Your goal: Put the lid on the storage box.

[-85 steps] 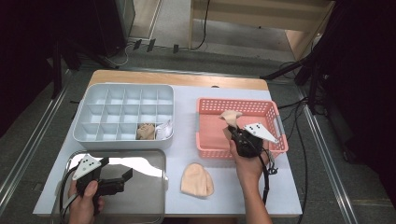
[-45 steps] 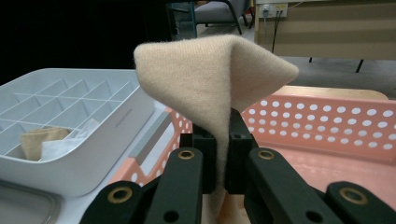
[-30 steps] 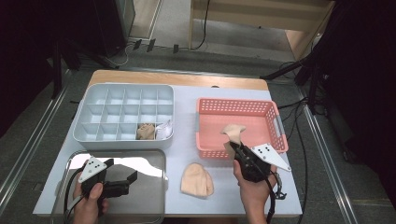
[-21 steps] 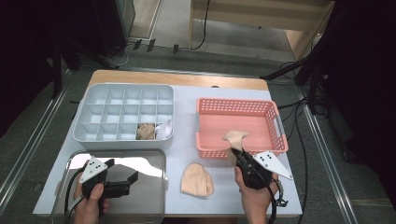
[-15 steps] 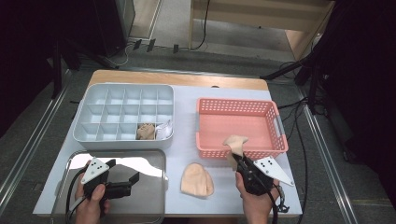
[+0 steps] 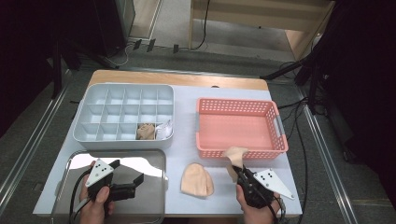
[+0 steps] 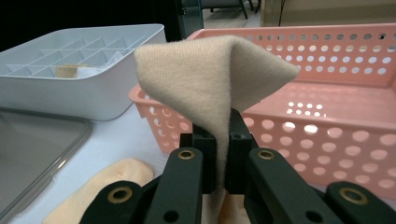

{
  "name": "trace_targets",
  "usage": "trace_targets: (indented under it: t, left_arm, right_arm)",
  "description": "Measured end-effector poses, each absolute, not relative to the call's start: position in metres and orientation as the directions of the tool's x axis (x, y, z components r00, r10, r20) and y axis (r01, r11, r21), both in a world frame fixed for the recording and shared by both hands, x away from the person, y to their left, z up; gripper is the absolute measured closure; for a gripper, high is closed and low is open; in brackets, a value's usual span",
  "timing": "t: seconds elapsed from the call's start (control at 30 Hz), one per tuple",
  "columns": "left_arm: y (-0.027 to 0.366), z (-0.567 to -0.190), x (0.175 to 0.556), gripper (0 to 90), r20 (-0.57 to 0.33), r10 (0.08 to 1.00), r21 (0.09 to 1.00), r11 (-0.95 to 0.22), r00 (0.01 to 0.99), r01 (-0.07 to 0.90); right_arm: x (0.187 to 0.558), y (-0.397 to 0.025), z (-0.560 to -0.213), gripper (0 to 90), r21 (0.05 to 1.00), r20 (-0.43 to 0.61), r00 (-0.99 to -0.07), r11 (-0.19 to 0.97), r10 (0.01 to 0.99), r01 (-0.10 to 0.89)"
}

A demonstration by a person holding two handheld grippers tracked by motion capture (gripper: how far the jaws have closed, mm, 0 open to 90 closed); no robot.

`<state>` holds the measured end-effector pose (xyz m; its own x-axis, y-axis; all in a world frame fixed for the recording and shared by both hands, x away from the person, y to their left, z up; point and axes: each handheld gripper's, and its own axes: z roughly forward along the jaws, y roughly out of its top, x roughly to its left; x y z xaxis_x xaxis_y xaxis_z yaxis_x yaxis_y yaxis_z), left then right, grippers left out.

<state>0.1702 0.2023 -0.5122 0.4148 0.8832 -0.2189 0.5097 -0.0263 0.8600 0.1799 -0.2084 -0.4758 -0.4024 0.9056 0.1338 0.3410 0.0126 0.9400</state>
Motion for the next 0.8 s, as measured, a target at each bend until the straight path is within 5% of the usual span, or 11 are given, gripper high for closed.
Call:
trace_targets:
  t: [0.8]
  left_arm:
    - [0.193, -0.513, 0.169, 0.0, -0.242, 0.871, 0.865, -0.007, 0.428, 0.502]
  right_arm:
    - [0.157, -0.274, -0.493, 86.6, 0.922, 0.137, -0.27, -0.023, 0.953, 0.387]
